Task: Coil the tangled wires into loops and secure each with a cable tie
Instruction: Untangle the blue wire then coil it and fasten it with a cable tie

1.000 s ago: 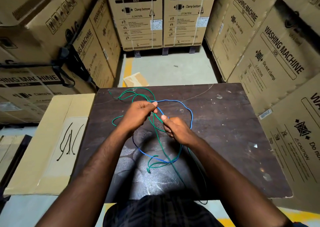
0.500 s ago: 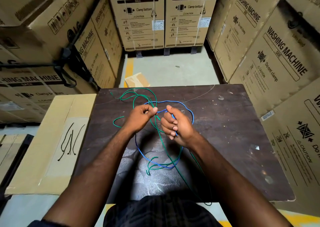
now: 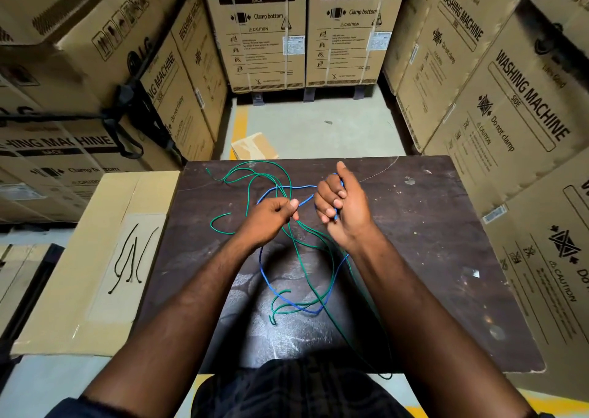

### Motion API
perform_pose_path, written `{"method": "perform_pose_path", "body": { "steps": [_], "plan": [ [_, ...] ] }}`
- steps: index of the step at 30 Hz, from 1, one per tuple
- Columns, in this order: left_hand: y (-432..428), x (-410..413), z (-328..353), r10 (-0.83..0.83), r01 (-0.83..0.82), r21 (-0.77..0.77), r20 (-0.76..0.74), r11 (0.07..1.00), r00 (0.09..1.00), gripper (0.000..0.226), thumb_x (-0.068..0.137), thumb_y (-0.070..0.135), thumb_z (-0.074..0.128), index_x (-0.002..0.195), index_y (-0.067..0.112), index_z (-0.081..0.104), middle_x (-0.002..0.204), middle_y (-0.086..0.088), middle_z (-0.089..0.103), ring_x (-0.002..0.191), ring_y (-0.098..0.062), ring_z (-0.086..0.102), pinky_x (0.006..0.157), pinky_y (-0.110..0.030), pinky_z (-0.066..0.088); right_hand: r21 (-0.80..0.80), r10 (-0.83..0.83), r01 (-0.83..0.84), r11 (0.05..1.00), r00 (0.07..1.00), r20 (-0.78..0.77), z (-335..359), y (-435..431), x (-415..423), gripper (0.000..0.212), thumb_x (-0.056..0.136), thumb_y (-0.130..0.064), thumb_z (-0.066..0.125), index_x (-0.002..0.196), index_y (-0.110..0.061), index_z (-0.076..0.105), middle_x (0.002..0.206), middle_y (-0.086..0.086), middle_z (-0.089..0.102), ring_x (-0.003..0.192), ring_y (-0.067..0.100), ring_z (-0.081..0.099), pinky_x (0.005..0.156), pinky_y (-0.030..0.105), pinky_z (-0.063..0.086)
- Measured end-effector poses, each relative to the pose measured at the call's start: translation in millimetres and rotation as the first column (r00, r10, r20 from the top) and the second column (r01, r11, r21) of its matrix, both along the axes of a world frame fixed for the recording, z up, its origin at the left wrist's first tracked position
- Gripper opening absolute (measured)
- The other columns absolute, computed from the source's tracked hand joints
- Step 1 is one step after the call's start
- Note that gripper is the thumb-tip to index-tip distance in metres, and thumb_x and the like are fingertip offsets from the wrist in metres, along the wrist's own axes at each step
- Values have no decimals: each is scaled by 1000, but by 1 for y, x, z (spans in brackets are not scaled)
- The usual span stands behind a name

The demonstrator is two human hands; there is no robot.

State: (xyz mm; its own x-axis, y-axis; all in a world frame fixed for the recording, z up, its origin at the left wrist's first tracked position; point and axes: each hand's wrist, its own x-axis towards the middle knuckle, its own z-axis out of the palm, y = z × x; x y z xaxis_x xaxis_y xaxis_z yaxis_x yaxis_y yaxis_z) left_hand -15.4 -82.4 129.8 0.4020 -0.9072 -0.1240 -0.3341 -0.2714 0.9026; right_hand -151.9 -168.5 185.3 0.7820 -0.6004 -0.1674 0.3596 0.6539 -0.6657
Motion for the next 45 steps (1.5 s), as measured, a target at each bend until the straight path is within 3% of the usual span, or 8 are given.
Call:
{"method": "perform_pose_path", "body": {
  "steps": [8,14,18,22,26,30,36,45],
  "plan": [
    [8,-11,2,-103,107,91,-42,990,994,38,96,43,45,70,23,64,45,10,38,43,-6,29,47,-25,21,11,-218,218,976,976,-25,-6,-18,2,38,101,-33,35,67,-18,40,54,-2,48,47,14,49,46,24,45],
    [11,-26,16,-178,171,73,106,983,978,30,89,39,45,68,25,60,56,10,49,57,-7,43,62,-32,38,8,-279,279,960,960,16,-15,-25,10,26,101,-15,34,84,-8,52,75,7,69,69,21,68,70,30,57],
    [18,-36,32,-231,229,38,79,973,970,26,97,21,50,76,12,62,58,6,48,48,2,41,51,-18,35,-199,-321,302,932,944,-76,-23,-31,13,21,100,-5,36,88,-7,54,80,6,68,75,19,69,74,28,56],
    [28,-42,42,-322,321,19,96,947,942,26,98,19,50,77,12,63,59,7,47,50,1,40,51,-16,33,-604,-407,172,778,871,-276,-45,-39,8,20,99,-2,40,90,-11,55,83,7,62,75,10,65,72,20,52],
    [31,-44,50,-276,278,-24,85,960,958,24,97,22,50,76,19,62,59,4,46,56,-8,40,56,-29,34,-744,-319,-91,662,864,-389,-58,-33,-8,17,97,-12,47,84,-15,57,79,3,62,76,16,60,75,25,50],
    [31,-45,63,-245,245,-7,-34,970,969,24,97,14,51,76,20,60,51,10,42,45,0,34,45,-14,27,-808,-281,-320,494,821,-497,-59,-22,-22,43,97,-37,43,70,-7,58,64,5,62,60,11,56,63,30,47],
    [31,-35,81,-276,276,-8,-32,961,961,19,96,15,55,85,8,69,52,5,36,42,-2,28,40,-14,22,-797,-287,-372,475,791,-540,-52,-14,-34,65,88,-67,28,56,-17,52,48,5,52,44,18,49,51,35,42],
    [22,5,96,-42,49,-119,57,992,997,22,94,23,58,76,18,71,56,1,41,50,-7,29,45,-22,21,-840,-293,-424,339,801,-523,-37,-8,-43,55,90,-57,40,52,-17,35,51,-4,27,49,10,26,49,41,27]
  ]
}}
